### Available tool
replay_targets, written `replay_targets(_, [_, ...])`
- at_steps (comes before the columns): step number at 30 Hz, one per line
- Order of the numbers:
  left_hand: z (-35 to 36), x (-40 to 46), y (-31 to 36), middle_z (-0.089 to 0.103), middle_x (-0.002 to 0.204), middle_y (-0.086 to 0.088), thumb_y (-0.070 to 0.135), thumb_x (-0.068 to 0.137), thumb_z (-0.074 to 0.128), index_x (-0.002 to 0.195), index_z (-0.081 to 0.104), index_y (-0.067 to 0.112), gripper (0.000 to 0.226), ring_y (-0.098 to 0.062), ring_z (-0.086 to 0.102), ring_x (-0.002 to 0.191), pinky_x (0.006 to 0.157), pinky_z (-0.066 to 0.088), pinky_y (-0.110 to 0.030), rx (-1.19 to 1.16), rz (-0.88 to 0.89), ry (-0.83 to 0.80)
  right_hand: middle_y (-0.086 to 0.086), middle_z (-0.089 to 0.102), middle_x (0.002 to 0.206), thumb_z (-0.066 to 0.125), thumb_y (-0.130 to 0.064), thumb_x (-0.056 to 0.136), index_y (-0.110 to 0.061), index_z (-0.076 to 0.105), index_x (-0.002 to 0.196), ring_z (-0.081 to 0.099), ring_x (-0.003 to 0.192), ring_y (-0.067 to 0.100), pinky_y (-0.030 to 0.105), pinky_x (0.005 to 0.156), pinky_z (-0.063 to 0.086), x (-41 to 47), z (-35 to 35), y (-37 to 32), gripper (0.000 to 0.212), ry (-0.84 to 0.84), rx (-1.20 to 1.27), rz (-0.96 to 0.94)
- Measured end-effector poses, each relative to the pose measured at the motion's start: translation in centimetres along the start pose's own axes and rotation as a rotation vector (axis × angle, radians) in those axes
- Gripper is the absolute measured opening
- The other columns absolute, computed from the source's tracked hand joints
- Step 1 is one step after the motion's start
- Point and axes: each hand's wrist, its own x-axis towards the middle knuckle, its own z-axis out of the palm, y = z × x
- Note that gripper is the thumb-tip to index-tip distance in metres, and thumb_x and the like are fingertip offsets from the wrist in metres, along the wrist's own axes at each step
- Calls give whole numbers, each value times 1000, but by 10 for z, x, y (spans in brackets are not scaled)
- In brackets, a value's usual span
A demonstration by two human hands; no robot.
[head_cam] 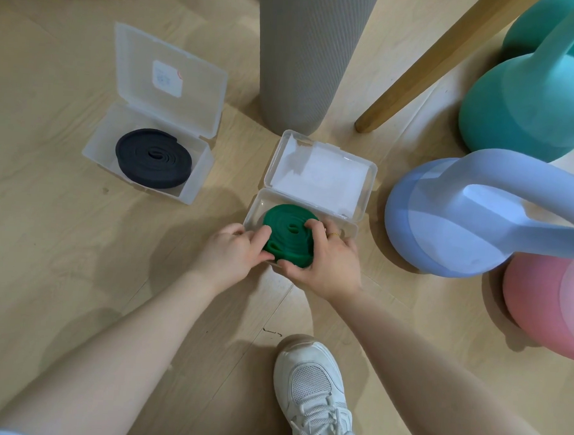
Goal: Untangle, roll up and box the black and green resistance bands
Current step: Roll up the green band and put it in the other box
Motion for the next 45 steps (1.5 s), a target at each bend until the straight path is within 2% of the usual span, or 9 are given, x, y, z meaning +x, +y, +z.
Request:
replay_targets(5, [-6, 5, 5, 56, 63, -2, 29, 67, 80, 90, 57, 13, 36, -25, 56, 51, 39, 43, -25, 28, 34, -100, 11, 40, 138, 52, -72, 66, -17, 48, 126, 43, 123, 25, 41, 96, 37, -9, 2, 1, 81, -6, 126, 20])
replay_targets(10, [-16, 17, 11, 55, 100, 2, 38, 94, 46, 110, 54, 21, 25, -22, 57, 85, 55, 33, -25, 4, -128, -313, 4, 40, 132, 61, -53, 78, -15, 52, 125, 40, 123, 24, 39, 102, 33, 0, -9, 5, 62, -109, 279, 65])
replay_targets(15, [-11, 8, 11, 58, 89, -5, 26, 90, 56, 94, 59, 10, 17, -27, 58, 69, 52, 34, -27, -29, -100, -242, 4, 31, 146, 64, -55, 77, -21, 45, 134, 38, 127, 26, 40, 103, 31, 2, -12, 6, 69, -161, 207, 13])
replay_targets(20, [-11, 9, 10, 49, 56, -4, 9, 57, 85, 64, 55, 8, 31, -17, 24, 36, 39, 4, -10, 57, -19, -204, 4, 24, 148, 65, -48, 78, -26, 51, 125, 41, 123, 27, 37, 98, 29, -4, -13, 0, 53, -160, 160, -17])
replay_targets(26, [-8, 14, 9, 58, 98, -10, 18, 97, 45, 99, 61, 5, 21, -27, 53, 76, 61, 37, -31, 24, -66, -402, 2, 18, 149, 67, -45, 77, -29, 51, 112, 38, 124, 27, 38, 103, 23, 6, -13, -4, 42, -243, 122, 52])
replay_targets(28, [-12, 12, 2, 63, 83, -6, 13, 85, 65, 84, 68, 8, 6, -27, 56, 66, 54, 40, -28, 40, 22, -305, 3, 20, 148, 66, -46, 77, -29, 51, 113, 41, 122, 27, 38, 102, 26, 7, -14, -5, 43, -225, 90, 35])
replay_targets(33, [-21, 24, 7, 47, 46, 2, 7, 37, 88, 51, 58, 13, 35, -18, 38, 30, 41, 43, -21, 108, 141, -224, 12, 21, 150, 69, -38, 75, -26, 45, 122, 53, 107, 33, 37, 91, 39, 3, -13, 4, 54, -219, -61, -125])
replay_targets(42, [-10, 27, -9, 46, 53, 1, -11, 53, 78, 60, 48, 14, 39, -15, 27, 49, 45, 50, -35, 4, 214, -153, 12, 60, 101, 84, -24, 55, -15, 60, 83, 56, 95, 35, 30, 41, 45, 4, -5, 9, 38, -9, -171, -214])
replay_targets(45, [-14, 25, -3, 46, 54, 0, -13, 47, 76, 59, 50, 12, 38, -16, 27, 45, 40, 46, -31, 26, 183, -159, 13, 57, 109, 72, -30, 71, -10, 60, 83, 46, 111, 34, 41, 52, 55, 3, -4, 16, 27, -59, 51, -211])
